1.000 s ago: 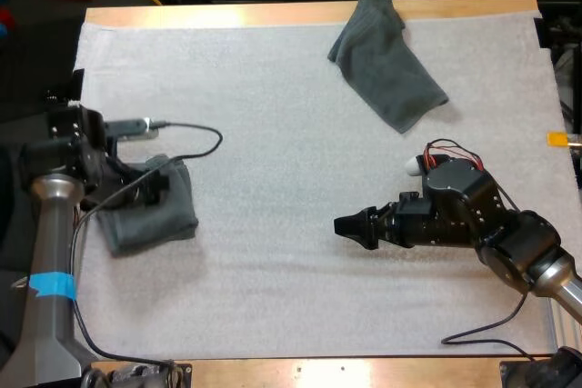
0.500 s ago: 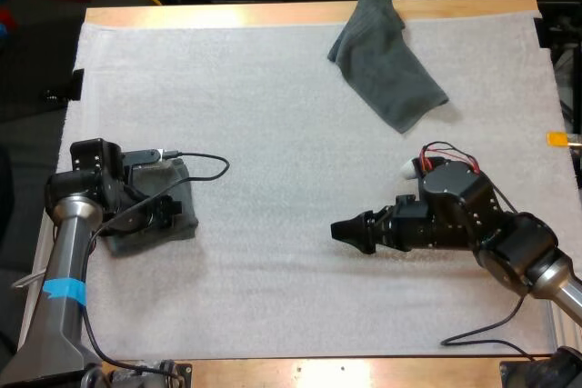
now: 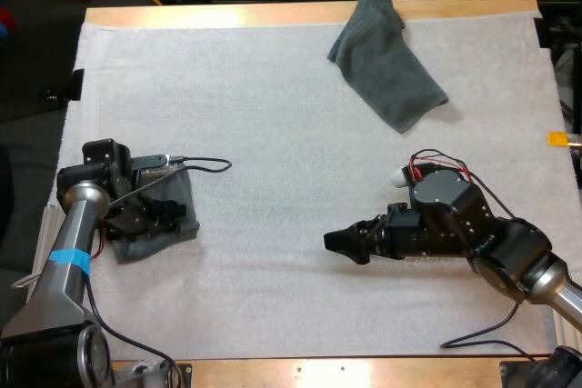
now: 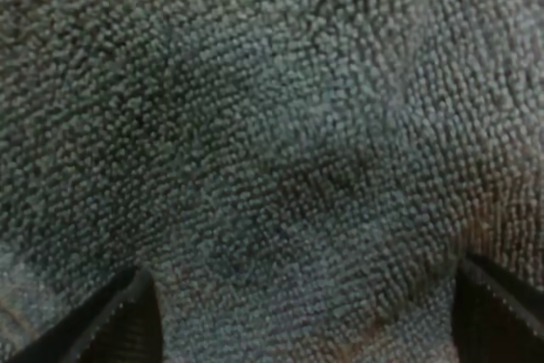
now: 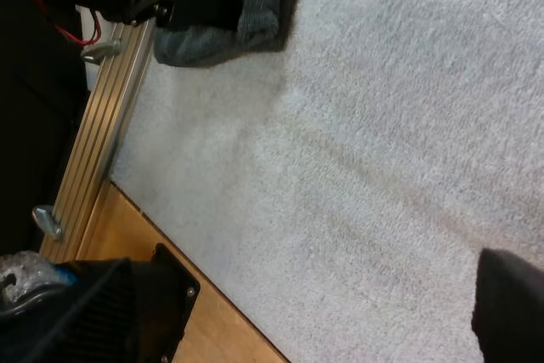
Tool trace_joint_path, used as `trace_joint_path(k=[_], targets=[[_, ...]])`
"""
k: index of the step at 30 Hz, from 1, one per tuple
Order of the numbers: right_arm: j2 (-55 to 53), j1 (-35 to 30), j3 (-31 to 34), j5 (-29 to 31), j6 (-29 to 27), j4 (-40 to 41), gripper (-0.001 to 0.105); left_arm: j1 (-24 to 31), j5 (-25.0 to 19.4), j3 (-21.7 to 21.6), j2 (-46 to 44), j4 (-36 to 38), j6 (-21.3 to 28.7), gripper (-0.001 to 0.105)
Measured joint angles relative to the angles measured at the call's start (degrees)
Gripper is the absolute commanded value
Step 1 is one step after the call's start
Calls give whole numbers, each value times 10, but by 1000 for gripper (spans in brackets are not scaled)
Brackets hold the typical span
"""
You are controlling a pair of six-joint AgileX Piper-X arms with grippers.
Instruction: Pick towel from pile, fold and stack
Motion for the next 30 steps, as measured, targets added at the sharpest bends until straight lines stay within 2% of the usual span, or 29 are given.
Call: trace_joint_path(k=[5,11,15,25,30], targets=[[0,0,0,0,0,0,78,0,0,-30,-6,32,0,70],[0,0,0,0,0,-1,78,0,3,-77,-77,57,0,70],[0,0,0,0,0,-1,78,0,44,-94,-138,60,0,70],[0,-15,0,40,0,-3,78,-3,160,-95,-261,75,-2,70],[0,-79,0,41,-11,6,78,-37,170,-95,-294,75,-3,70]])
